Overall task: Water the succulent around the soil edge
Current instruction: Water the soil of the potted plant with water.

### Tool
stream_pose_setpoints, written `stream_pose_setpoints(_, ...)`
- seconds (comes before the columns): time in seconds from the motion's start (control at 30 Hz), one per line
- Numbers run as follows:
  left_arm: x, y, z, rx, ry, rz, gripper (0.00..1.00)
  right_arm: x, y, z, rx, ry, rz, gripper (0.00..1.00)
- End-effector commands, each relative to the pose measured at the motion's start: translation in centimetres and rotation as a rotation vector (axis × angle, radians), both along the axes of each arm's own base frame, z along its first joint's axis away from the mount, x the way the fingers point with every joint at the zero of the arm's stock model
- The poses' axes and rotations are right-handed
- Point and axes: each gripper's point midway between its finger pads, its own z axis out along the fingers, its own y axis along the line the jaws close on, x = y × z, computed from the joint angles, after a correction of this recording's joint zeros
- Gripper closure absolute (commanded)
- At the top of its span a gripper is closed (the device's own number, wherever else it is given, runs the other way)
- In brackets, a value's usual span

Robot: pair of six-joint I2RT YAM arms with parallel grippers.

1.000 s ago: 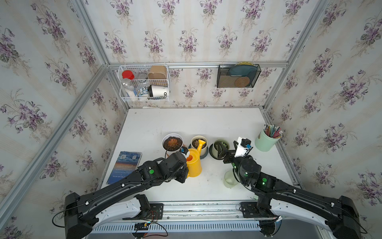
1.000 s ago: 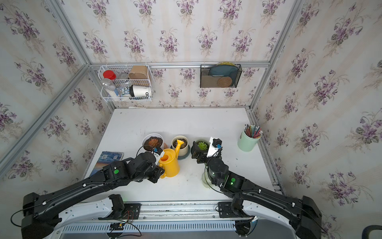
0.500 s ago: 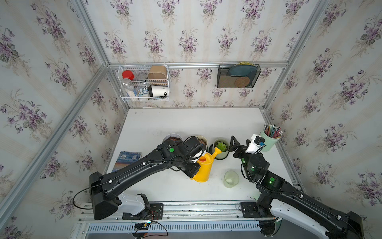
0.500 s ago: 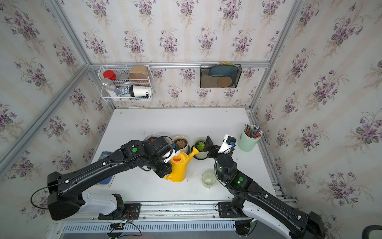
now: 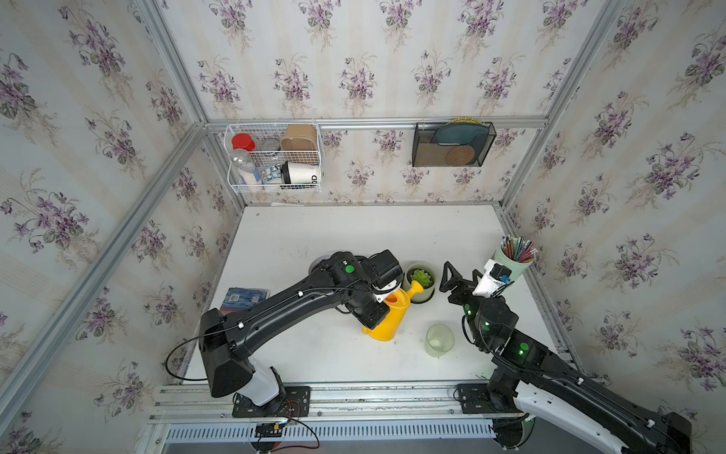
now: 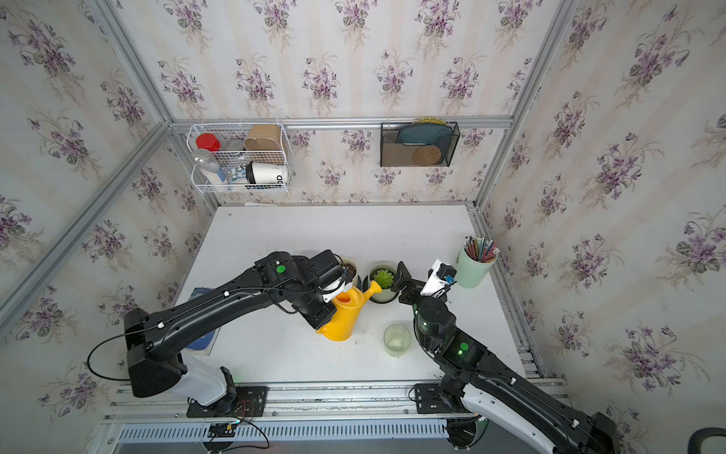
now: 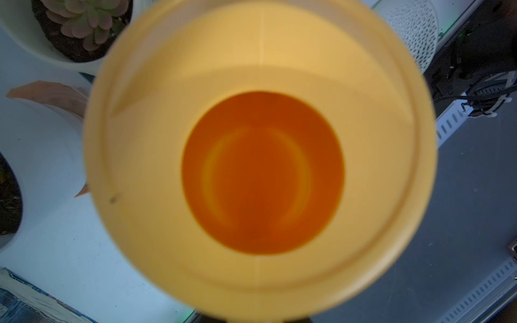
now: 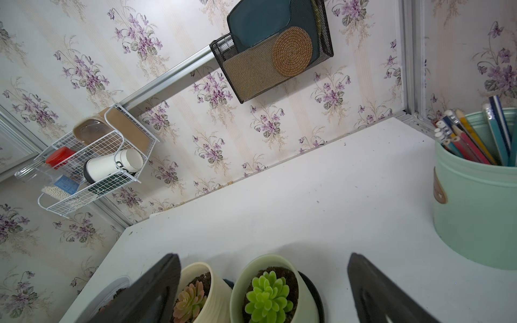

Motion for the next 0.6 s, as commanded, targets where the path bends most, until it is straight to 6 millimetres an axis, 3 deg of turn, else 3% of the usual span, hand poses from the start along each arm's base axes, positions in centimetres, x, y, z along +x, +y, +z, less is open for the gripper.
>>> stream_pose_setpoints(0.0,1.0,0.4,0.1,0.046,-0.050,-0.025,1.00,-0.1,-0.5,-0.4,0.009,0.013,-0.023,0.02)
stream_pose_setpoints(0.3,2.1,0.6,-0.9,0.126,-0.060,-0.051,1.00,-0.5,-1.4,-0.6,0.017,0.017,-0.048,0.02)
stream_pose_setpoints(0.57,2.8,0.5,-0.6,0.129,-0.073,-0.050,1.00,-0.7,-1.7,-0.5,0.014,0.016,-0.053,0.03)
